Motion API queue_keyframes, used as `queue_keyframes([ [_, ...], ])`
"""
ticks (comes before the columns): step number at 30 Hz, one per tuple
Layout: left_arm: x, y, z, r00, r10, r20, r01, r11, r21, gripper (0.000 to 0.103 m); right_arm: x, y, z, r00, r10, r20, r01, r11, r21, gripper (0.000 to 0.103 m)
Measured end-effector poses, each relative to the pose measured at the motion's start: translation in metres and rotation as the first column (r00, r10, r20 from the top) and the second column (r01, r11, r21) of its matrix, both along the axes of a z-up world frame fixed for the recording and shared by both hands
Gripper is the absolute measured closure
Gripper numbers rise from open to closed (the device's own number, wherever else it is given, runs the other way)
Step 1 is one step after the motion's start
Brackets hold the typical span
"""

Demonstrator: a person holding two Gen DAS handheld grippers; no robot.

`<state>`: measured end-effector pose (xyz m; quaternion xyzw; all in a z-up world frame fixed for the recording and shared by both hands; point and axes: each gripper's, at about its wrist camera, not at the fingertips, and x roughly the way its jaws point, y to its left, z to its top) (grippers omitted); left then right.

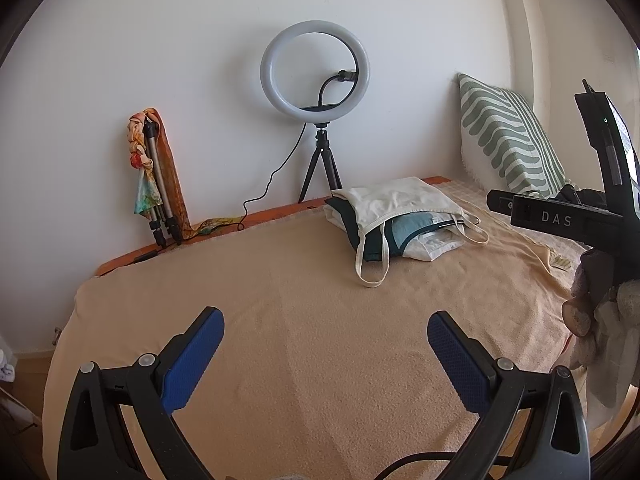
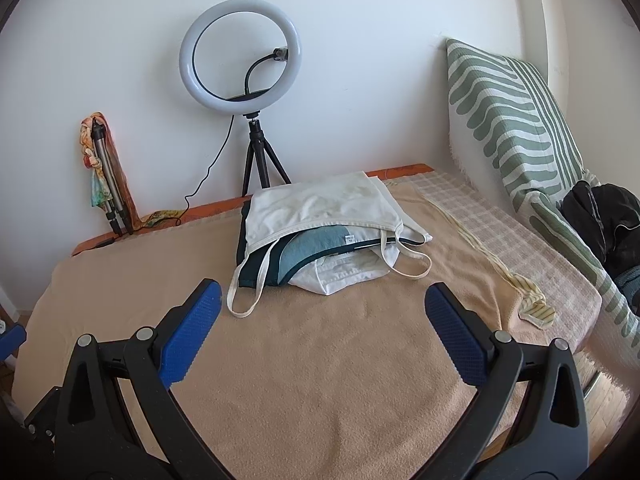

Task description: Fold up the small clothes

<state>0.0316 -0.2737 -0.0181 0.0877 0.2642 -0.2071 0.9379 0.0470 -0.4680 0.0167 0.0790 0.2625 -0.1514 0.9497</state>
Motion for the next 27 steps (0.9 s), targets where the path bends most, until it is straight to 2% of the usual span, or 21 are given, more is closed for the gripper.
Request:
queue_keyframes([
  [27,0.003,-0.010,-0.007,1.000,0.000,-0.016,0.000,1.000,-0.008,0.000,0.009,-0.012,-0.007,1.000,0.015,-0.020,-0.015,1.000,0.010,0.000],
])
